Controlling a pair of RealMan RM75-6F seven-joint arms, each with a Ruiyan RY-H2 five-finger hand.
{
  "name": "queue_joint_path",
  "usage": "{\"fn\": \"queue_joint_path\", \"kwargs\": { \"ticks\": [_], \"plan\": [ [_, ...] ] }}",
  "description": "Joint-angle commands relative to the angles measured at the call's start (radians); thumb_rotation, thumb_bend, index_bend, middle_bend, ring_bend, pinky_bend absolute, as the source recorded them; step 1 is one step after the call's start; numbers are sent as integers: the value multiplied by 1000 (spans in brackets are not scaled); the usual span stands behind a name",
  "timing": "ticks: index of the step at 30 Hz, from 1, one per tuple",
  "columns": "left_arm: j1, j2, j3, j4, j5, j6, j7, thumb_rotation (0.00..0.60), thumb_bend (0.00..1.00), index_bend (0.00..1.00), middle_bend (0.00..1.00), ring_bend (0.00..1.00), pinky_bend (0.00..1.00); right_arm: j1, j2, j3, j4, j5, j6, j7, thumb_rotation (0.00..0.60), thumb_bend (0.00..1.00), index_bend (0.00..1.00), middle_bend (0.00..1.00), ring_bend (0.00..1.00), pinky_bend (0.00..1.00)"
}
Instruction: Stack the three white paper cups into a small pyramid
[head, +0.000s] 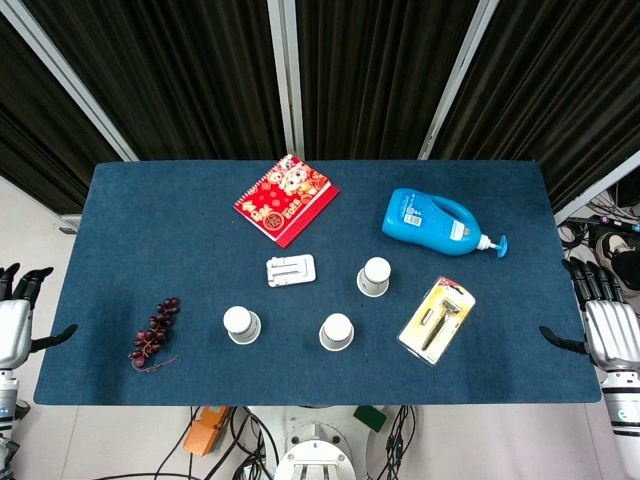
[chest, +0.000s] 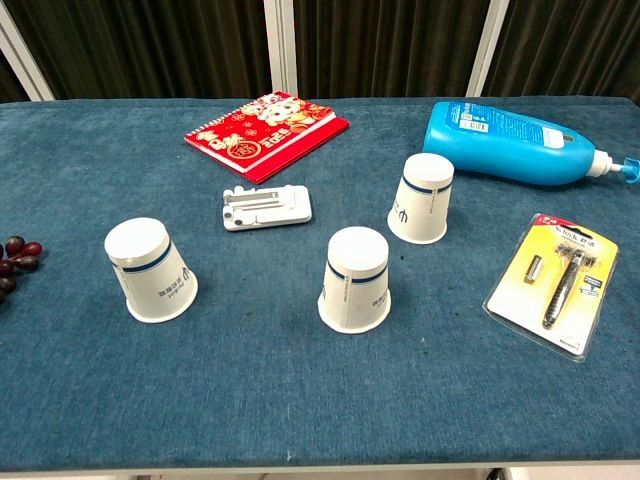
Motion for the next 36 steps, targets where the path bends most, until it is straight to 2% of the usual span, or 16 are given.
{"fn": "queue_joint_path", "kwargs": {
  "ticks": [1,9,16,20,25,36],
  "plan": [
    [7,3,0,-9,4,1,-2,551,37,161,181,31,20,7,2,6,-11,4,-16,-17,600,276,0,101,0,0],
    [-33,4,-8,-83,97,-39,-54,552,42,161,199,60,20,20,33,30,-47,-5,-29,-17,600,276,0,102,0,0],
    [-178,-35,-5,-185,223,-211,0,541,47,195,232,99,20,17,69,53,-105,14,-20,-51,600,277,0,102,0,0],
    [-246,-82,-18,-212,211,-312,79,518,53,196,238,102,20,18,79,59,-116,18,-26,-53,600,276,0,102,0,0],
    [-302,-147,-36,-214,157,-401,110,508,63,196,238,102,20,21,80,62,-115,21,-41,-45,600,277,0,102,0,0],
    [-333,-232,-25,-150,111,-431,215,504,90,251,283,127,20,23,78,66,-118,30,-57,-46,600,277,0,102,0,0]
  ]
}}
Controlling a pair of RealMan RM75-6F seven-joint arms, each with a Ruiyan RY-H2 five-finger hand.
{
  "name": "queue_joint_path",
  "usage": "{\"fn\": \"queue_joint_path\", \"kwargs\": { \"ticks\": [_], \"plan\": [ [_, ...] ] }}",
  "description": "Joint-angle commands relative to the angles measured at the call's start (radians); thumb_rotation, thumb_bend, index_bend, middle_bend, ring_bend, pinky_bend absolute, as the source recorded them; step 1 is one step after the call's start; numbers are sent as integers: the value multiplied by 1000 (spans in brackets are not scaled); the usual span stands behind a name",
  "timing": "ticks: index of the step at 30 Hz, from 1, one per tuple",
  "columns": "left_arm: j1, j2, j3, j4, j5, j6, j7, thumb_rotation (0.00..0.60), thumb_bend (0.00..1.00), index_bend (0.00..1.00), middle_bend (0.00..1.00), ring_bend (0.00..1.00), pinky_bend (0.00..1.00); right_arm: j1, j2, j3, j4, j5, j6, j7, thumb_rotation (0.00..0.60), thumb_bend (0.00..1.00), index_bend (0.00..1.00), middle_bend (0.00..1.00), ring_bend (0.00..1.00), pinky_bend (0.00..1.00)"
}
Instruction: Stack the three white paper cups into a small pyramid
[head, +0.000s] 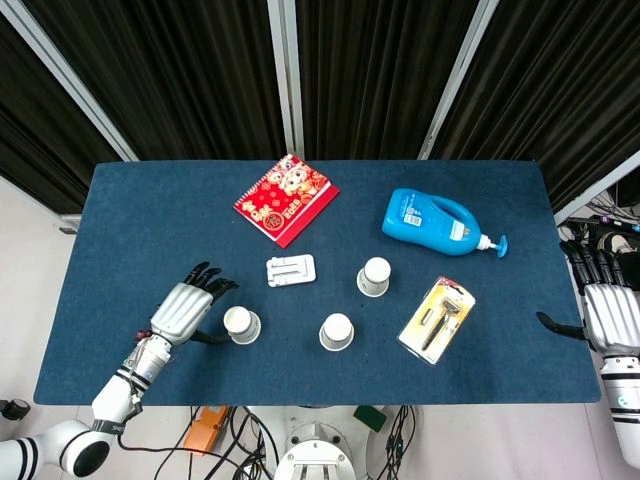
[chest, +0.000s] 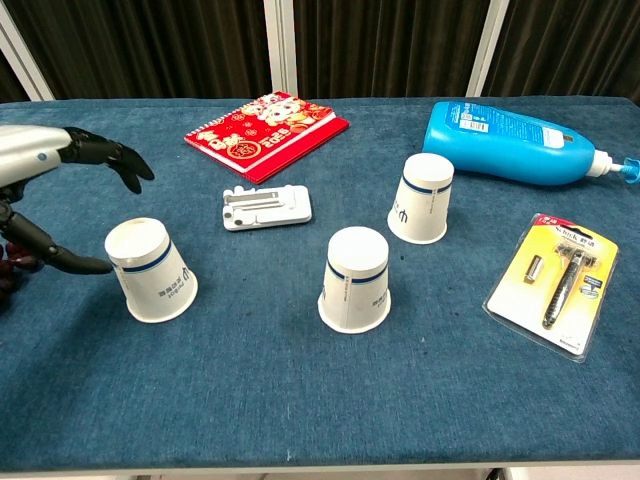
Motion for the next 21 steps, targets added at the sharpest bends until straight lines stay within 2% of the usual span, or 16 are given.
{"fn": "queue_joint_path", "kwargs": {
  "ticks": [1,5,15,21],
  "plan": [
    [-3,-21,13,18,-17,-4,36,503,93,257,285,128,20,0,-3,0,2,3,-5,1,600,277,0,102,0,0],
    [-2,-30,25,31,-29,-9,45,501,105,280,298,134,20,1,-5,-2,6,5,-15,7,600,277,0,102,0,0],
    [-25,-80,25,87,-8,-21,-39,499,180,366,373,196,55,2,-5,-1,6,10,-30,24,600,276,8,102,0,0],
    [-40,-96,24,99,-9,-30,-31,504,208,432,461,267,93,-3,-3,-1,1,12,-28,24,600,276,12,102,0,0]
  ]
}}
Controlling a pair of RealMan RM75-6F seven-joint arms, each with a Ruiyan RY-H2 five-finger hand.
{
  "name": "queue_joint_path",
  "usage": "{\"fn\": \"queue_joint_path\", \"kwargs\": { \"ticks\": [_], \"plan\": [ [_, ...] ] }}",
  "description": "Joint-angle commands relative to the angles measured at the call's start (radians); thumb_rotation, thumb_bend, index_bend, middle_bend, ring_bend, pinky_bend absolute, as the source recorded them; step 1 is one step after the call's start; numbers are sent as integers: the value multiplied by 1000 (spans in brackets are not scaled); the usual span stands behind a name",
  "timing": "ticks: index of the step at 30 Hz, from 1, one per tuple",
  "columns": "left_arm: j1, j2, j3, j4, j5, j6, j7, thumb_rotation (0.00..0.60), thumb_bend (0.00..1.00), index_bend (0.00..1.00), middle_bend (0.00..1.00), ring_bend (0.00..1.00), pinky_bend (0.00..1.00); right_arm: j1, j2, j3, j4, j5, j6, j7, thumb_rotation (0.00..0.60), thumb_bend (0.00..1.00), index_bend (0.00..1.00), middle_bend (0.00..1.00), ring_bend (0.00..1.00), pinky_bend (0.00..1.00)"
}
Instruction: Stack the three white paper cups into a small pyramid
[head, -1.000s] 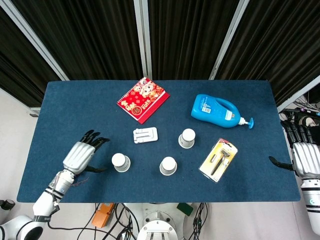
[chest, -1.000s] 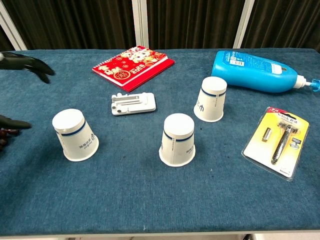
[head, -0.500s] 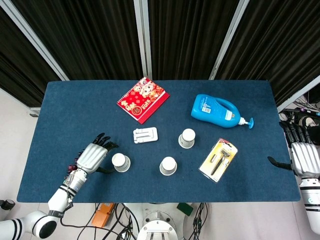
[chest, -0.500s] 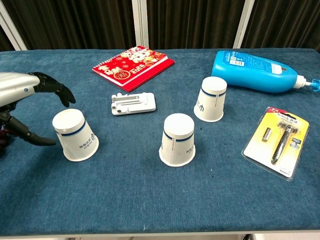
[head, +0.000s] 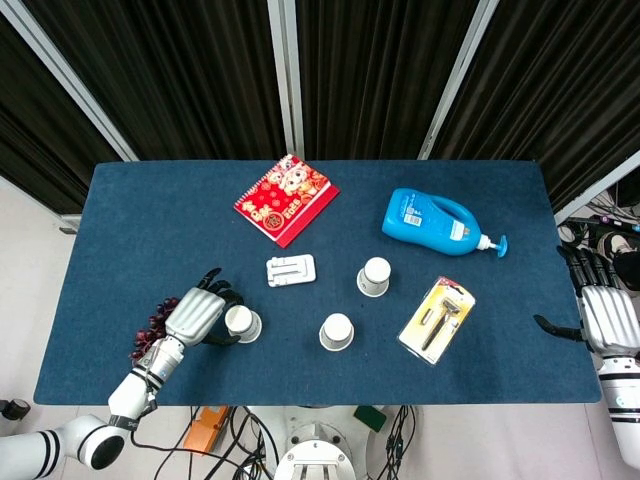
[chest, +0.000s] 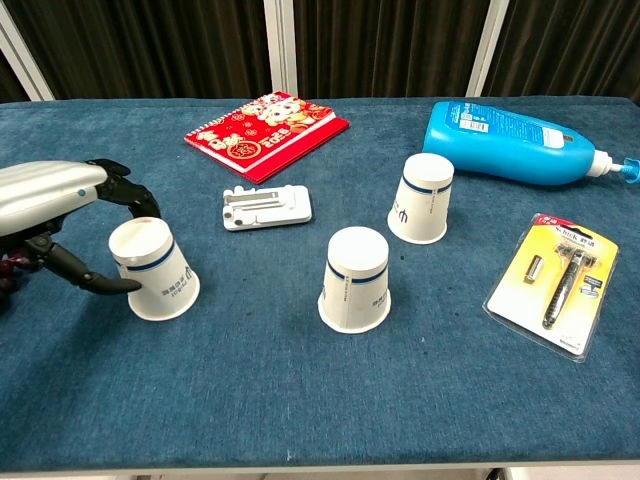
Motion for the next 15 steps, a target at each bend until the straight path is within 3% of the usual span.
{"fn": "queue_joint_path", "kwargs": {
  "ticks": [1,8,15],
  "plan": [
    [-8,-2,-2,-10,3,-3,-10,502,208,436,469,274,105,0,0,0,-2,0,0,0,600,276,12,102,0,0],
    [-33,-19,-19,-59,17,3,12,498,208,436,471,276,106,2,0,2,-6,-4,-2,-5,600,276,12,102,0,0],
    [-86,-86,-41,-79,-8,-39,112,497,204,436,471,276,106,-1,5,1,-7,-3,-3,-1,600,276,12,102,0,0]
  ]
}}
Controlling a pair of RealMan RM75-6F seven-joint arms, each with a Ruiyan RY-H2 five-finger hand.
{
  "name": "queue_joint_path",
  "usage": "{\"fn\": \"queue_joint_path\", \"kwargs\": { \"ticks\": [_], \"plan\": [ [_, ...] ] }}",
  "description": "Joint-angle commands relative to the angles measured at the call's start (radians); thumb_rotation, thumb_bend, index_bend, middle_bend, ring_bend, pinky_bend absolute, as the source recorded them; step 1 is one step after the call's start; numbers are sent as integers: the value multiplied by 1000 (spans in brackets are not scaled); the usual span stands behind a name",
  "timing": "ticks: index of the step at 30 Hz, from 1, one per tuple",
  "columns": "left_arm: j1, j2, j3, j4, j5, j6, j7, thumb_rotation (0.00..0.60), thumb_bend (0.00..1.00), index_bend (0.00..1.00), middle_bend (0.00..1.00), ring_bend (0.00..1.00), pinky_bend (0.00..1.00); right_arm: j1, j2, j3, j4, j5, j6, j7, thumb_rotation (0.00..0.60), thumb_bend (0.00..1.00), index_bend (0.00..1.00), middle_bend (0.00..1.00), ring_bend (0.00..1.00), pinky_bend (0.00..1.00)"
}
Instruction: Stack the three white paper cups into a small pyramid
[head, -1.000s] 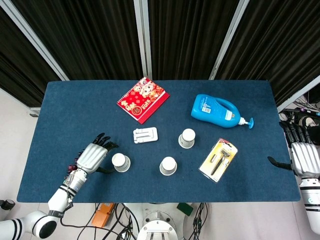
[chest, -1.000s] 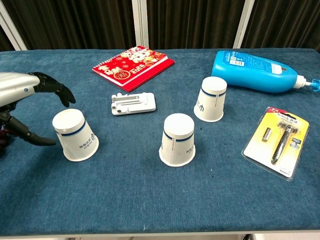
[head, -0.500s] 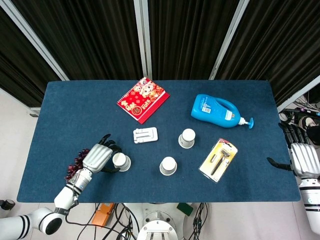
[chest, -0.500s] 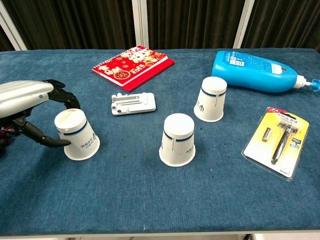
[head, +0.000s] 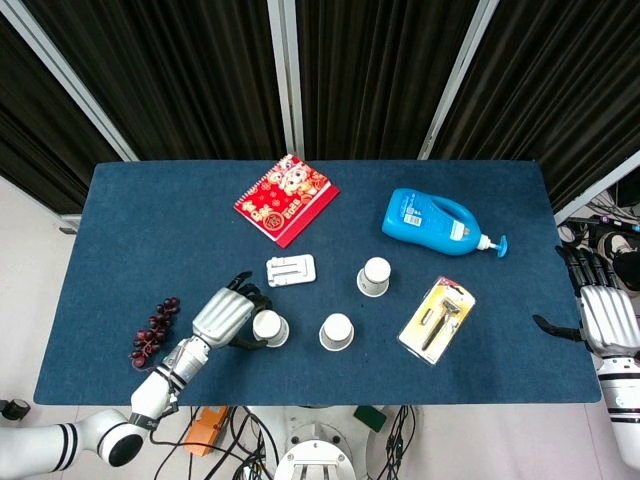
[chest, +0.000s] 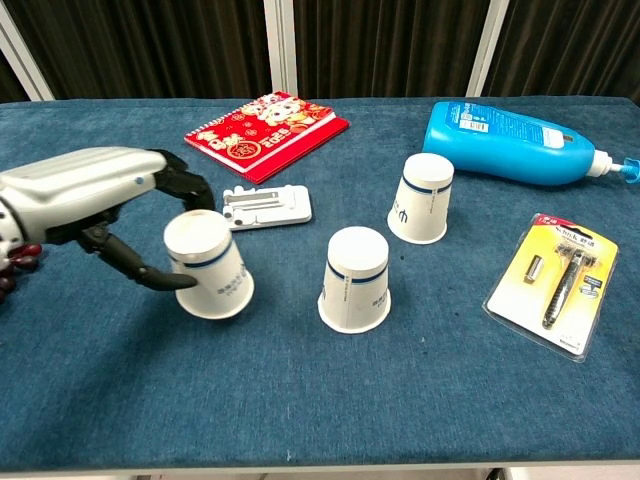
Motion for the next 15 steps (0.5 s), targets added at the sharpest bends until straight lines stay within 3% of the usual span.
{"fn": "queue_joint_path", "kwargs": {
  "ticks": [1,15],
  "plan": [
    [-32,-48,-16,-4,-27,-27,62,498,204,437,471,276,106,-3,2,-1,1,1,1,3,600,276,12,102,0,0],
    [-109,-143,-62,31,-140,-68,193,492,195,432,469,270,106,-13,16,-7,-5,10,-5,3,600,276,12,102,0,0]
  ]
}}
